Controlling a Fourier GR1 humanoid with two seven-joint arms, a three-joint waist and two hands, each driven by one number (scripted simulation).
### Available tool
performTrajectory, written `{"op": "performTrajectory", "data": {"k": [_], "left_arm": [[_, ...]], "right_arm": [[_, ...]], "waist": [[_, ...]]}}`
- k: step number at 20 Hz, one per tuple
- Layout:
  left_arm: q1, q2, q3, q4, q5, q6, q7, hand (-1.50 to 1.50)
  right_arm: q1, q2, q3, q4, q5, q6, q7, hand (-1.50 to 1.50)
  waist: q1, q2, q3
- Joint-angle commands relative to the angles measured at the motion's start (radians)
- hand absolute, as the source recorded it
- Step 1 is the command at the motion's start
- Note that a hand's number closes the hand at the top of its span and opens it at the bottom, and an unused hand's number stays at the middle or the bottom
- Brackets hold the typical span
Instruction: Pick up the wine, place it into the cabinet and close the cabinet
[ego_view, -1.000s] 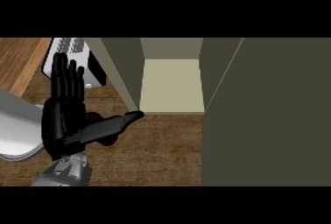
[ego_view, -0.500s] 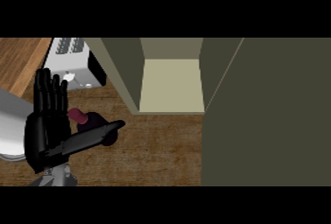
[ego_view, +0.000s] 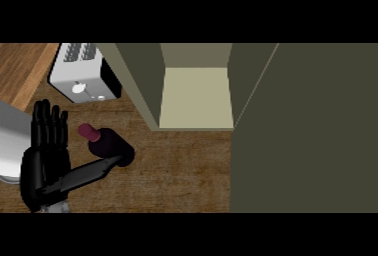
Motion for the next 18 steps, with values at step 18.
{"op": "performTrajectory", "data": {"k": [18], "left_arm": [[0.050, -0.009, 0.144, 0.410, 0.122, -0.160, -0.370, -1.50]], "right_arm": [[0.119, 0.046, 0.051, -0.059, 0.055, 0.061, -0.045, -1.50]], "waist": [[-0.004, 0.000, 0.000]]}}
